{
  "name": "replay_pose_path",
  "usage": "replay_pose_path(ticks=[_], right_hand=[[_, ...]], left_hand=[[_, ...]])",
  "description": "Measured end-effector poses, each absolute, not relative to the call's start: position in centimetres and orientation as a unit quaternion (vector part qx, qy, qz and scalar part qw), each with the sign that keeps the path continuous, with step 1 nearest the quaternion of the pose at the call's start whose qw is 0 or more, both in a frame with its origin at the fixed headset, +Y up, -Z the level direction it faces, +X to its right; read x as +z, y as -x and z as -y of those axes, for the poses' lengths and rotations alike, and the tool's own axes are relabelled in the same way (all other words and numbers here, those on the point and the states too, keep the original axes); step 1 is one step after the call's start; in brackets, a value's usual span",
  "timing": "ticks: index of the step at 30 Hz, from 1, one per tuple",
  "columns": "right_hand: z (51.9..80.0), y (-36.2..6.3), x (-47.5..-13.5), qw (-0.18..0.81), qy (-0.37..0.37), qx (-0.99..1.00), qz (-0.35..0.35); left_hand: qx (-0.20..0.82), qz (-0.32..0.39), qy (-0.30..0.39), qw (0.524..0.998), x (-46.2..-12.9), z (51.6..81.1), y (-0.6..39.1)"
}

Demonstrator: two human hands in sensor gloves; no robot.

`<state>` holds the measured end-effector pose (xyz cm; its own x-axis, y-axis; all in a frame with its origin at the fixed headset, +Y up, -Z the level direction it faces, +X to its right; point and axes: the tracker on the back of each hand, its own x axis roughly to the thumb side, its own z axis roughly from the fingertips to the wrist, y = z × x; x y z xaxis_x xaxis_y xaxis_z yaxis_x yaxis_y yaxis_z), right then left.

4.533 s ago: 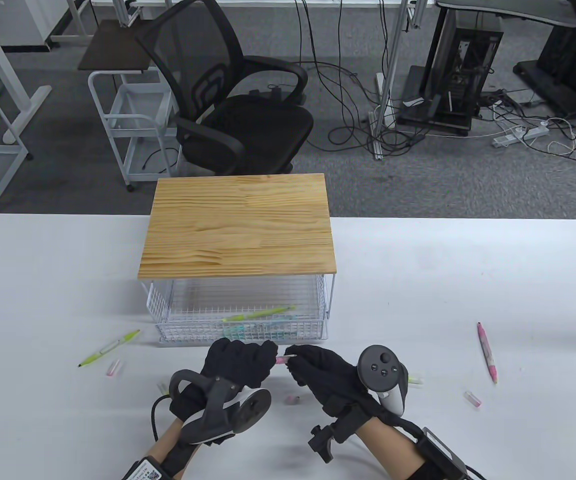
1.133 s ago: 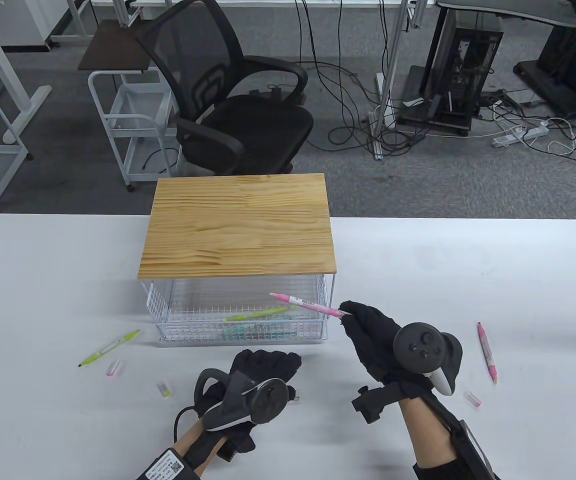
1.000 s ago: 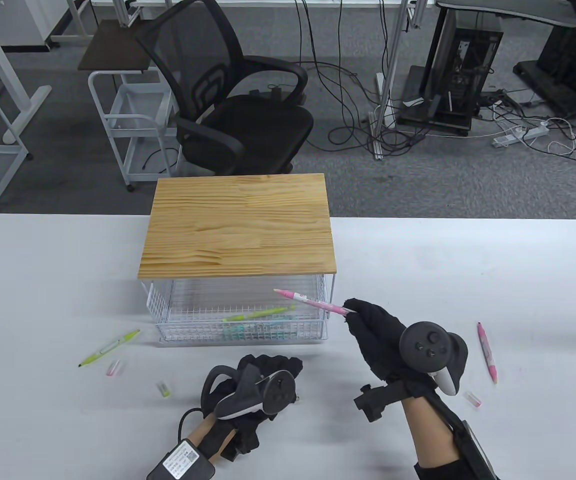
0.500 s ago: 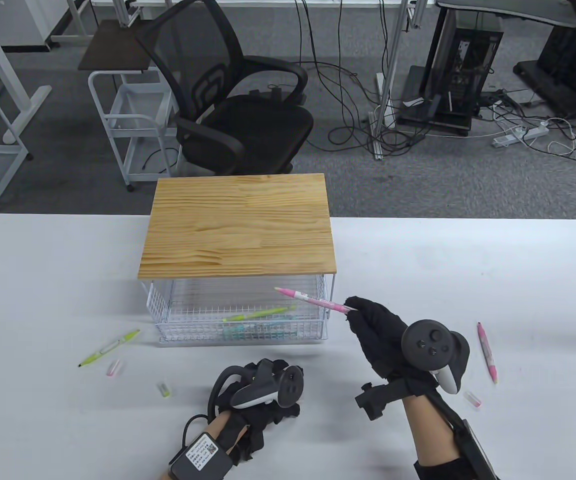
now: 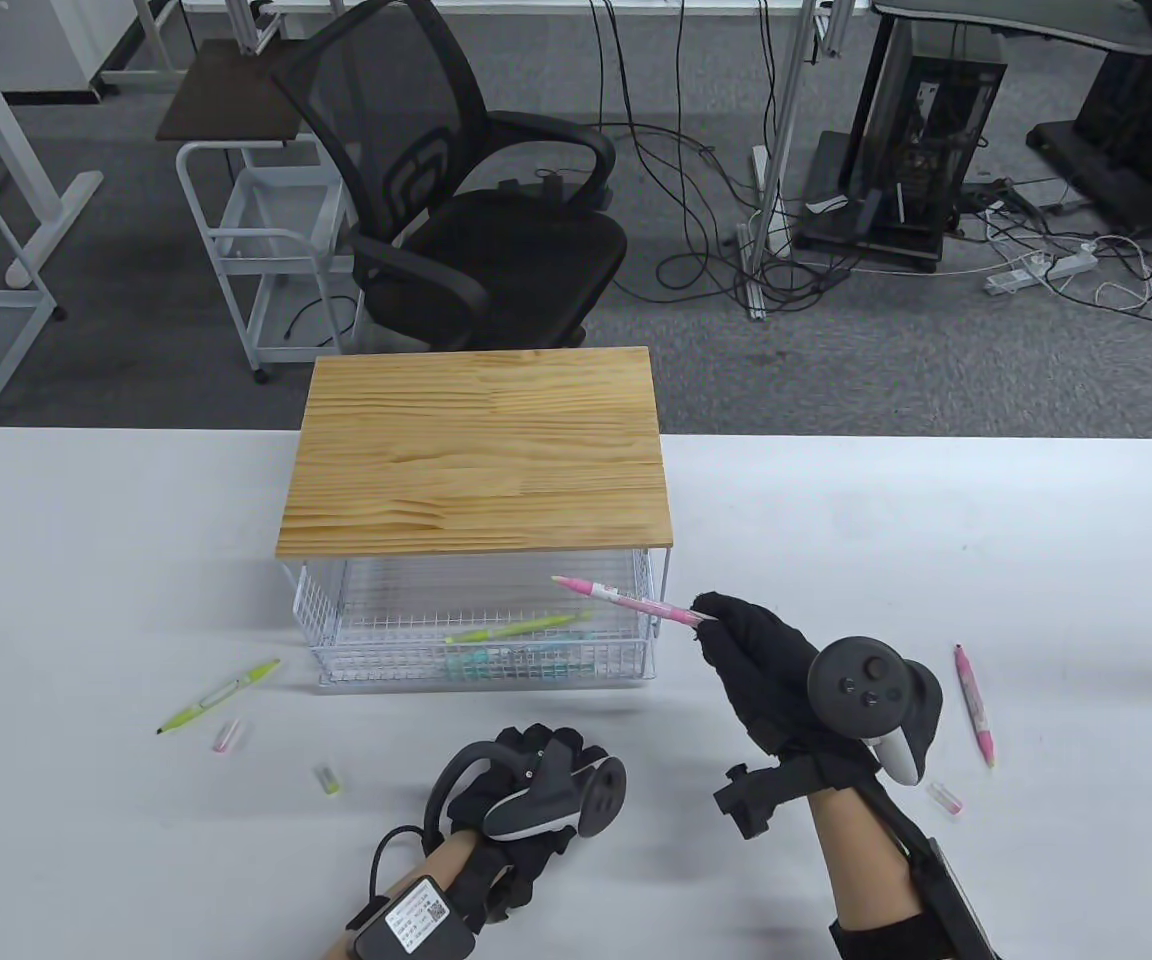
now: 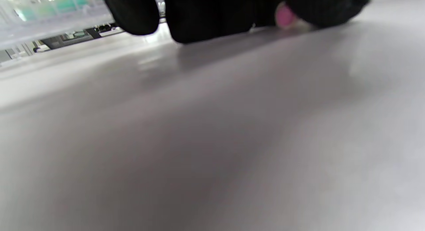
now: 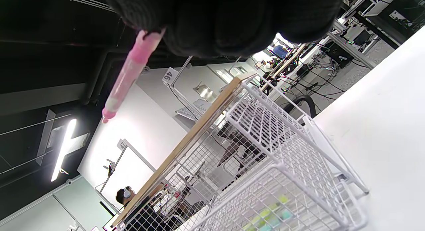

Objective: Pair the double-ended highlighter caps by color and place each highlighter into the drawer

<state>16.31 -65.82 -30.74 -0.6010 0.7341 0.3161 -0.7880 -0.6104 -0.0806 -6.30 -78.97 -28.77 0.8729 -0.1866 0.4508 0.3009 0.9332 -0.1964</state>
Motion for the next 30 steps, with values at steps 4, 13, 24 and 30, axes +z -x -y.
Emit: replay_pose_path(ticks=[4, 13, 24, 30], right_hand=[[65.9, -16.3, -30.8, 0.428, -0.126, 0.889, 0.106], [66.0, -16.2, -30.8, 0.425, -0.129, 0.890, 0.100], [66.7, -15.4, -30.9, 0.410, -0.140, 0.898, 0.078], [67.0, -14.4, -30.8, 0.396, -0.153, 0.903, 0.068]], left_hand=[[-0.132, 0.213, 0.129, 0.960, -28.8, 78.9, 6.1], [-0.086, 0.202, 0.137, 0.966, -29.1, 78.3, 7.8], [0.106, 0.120, -0.017, 0.987, -29.2, 68.7, 16.1], [0.106, 0.077, -0.101, 0.986, -28.7, 65.8, 18.8]])
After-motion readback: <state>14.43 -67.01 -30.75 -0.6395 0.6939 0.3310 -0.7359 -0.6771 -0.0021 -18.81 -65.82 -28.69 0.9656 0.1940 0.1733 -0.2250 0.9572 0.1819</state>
